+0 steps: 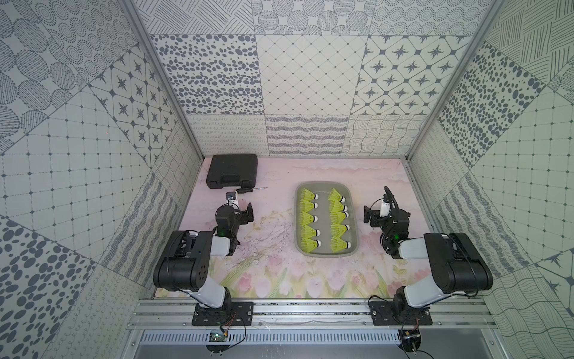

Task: Put the shuttlecocks into the storage box
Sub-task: Reset both arms

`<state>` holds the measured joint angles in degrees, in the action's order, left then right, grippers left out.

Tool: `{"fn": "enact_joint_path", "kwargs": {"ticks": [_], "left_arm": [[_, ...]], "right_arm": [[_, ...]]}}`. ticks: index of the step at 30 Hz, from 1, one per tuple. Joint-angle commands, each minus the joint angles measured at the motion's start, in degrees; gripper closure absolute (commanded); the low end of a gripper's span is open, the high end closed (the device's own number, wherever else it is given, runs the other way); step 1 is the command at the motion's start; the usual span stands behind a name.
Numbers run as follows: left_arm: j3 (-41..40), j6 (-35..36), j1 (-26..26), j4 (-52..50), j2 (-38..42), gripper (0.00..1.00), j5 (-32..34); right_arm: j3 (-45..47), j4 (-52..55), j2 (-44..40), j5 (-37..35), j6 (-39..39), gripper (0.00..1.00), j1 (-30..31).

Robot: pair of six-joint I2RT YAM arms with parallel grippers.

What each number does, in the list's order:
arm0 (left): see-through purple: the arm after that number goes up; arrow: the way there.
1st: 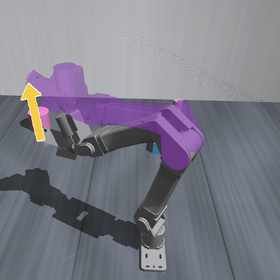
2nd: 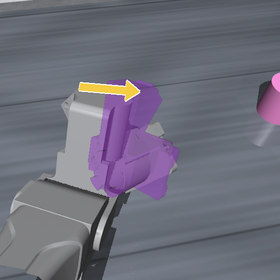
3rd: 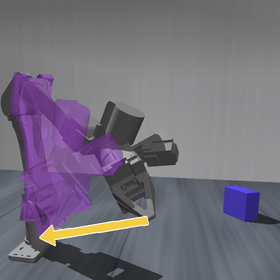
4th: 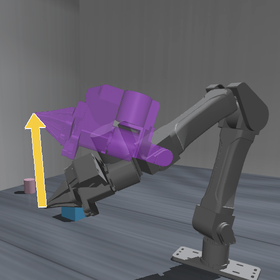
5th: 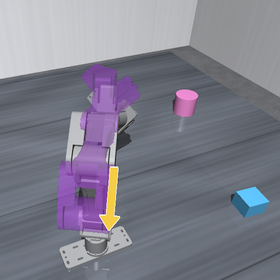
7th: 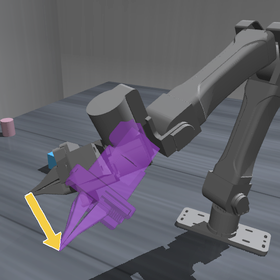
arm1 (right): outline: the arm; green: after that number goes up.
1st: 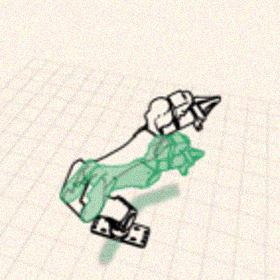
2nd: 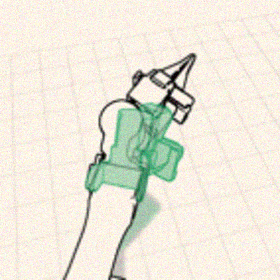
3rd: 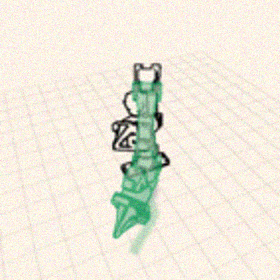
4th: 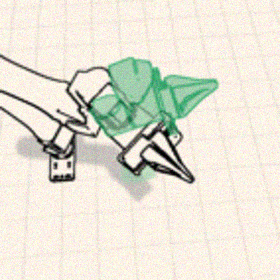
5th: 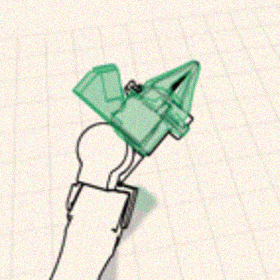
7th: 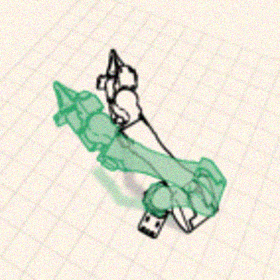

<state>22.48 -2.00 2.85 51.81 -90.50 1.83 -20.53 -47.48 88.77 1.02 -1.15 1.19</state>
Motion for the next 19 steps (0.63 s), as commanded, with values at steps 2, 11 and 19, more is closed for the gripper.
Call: {"fn": "enact_joint_path", "kwargs": {"ticks": [2,11,19], "left_arm": [[0.7,0.2,-0.4,-1.4,-0.2,0.0,0.7],[0.7,0.1,-0.3,-1.5,-0.2,0.0,0.8],[0.8,0.2,-0.3,-1.5,-0.2,0.0,0.7]], "right_arm": [[-3.1,-0.1,0.2,-0.3,-1.0,0.0,-0.1],[-3.0,-0.2,0.2,-0.3,-0.9,0.0,-0.2],[-3.1,-0.2,0.2,-0.4,-0.8,0.0,-0.2]]}}
